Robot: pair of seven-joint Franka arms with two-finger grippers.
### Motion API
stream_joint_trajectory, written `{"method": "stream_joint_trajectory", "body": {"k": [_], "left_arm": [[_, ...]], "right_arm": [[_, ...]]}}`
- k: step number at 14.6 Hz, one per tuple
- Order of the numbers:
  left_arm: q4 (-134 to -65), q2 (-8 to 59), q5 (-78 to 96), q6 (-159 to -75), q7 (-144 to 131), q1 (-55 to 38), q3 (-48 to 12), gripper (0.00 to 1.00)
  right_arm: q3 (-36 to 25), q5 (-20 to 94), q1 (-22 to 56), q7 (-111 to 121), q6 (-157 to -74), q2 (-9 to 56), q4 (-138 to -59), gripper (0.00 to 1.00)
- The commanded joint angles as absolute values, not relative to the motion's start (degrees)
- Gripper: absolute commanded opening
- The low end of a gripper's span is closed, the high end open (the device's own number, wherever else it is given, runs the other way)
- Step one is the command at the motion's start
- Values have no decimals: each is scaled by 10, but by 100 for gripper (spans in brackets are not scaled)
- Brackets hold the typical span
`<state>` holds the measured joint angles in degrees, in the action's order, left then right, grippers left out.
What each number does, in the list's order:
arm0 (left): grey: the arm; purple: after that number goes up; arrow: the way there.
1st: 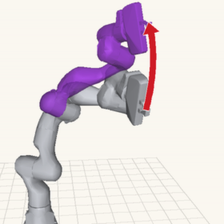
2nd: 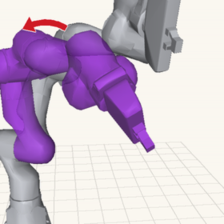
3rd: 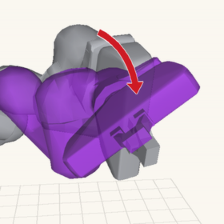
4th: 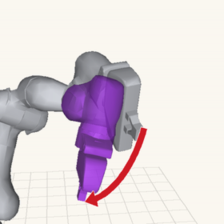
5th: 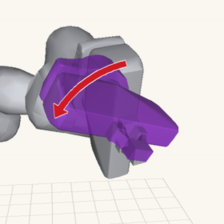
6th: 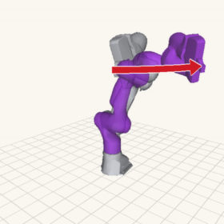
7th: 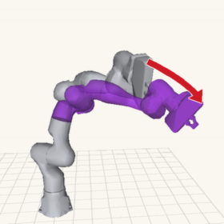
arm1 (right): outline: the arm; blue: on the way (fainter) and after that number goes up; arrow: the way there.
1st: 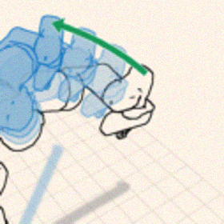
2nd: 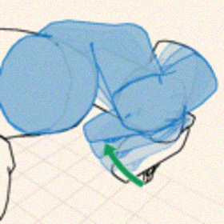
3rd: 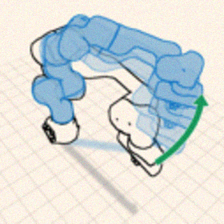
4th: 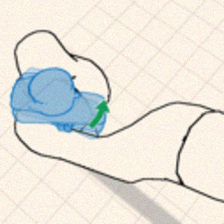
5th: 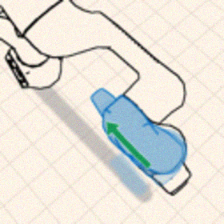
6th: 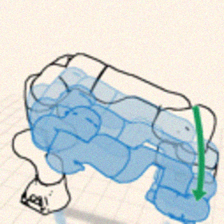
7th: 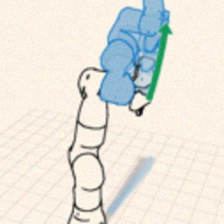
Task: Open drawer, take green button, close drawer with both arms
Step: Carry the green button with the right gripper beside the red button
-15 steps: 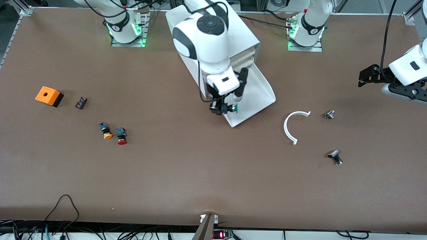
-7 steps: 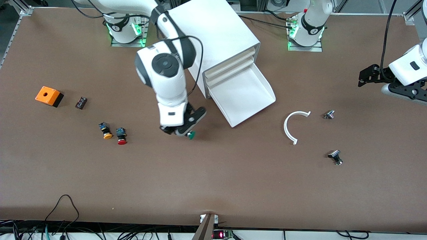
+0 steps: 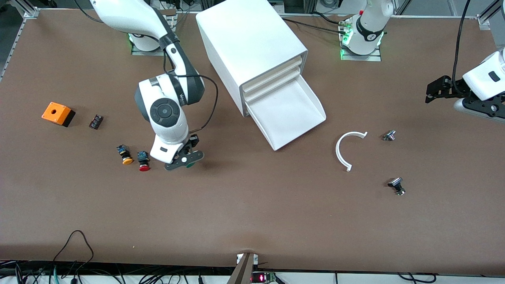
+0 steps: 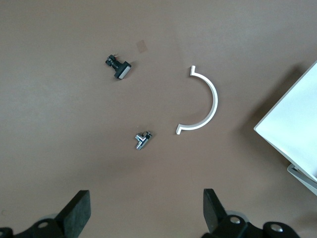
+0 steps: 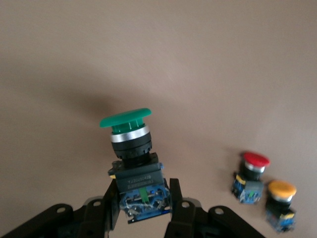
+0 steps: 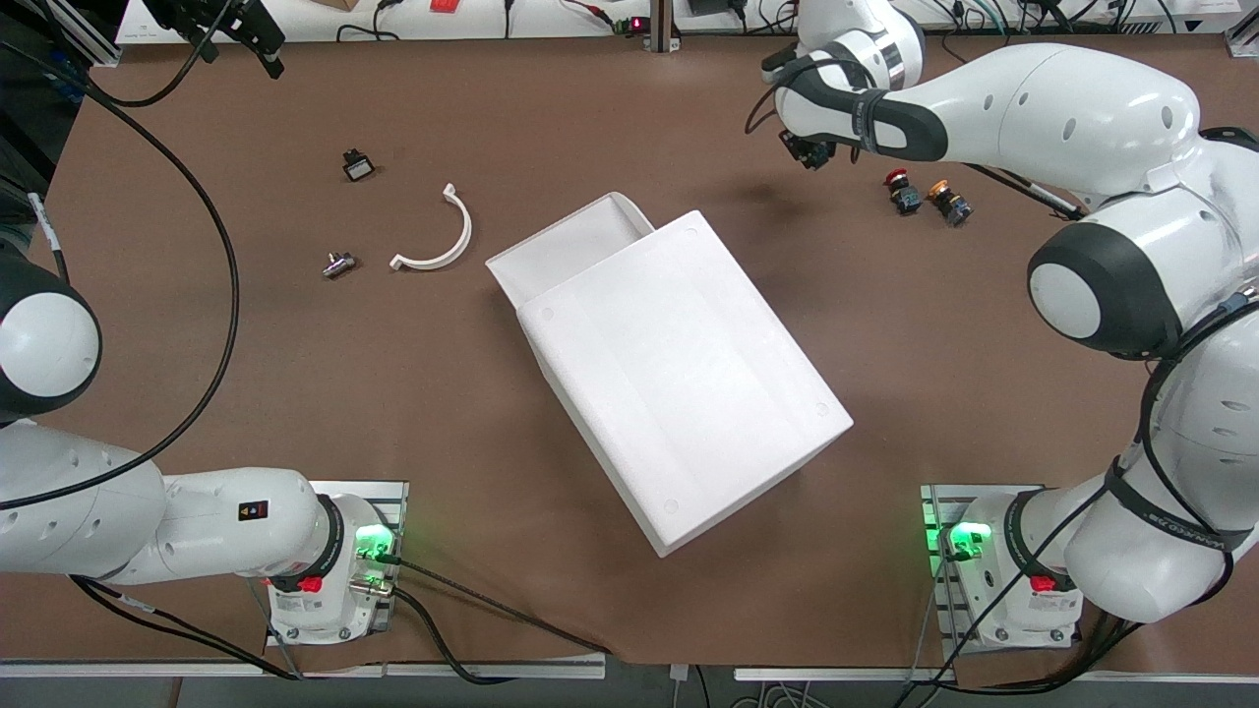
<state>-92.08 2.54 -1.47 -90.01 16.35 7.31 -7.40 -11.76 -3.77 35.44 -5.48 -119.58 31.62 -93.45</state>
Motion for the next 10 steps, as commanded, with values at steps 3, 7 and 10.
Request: {"method": "stream_joint_trajectory", "body": {"k": [3,7,10], "left_arm": [[-883,66,-17,-885,163,70,-79,100],[-853,160,29,-873,210,103,-70,100],[-877,161,46,-896,216,107,-72,100]], "right_arm": [[-109,-36,286,-67,-1387,277,-1117,38],[-109,-32,271,-92,-1410,284,-1145,38],[-109,-33,252,-93,-1410,287,-1155,39]]}}
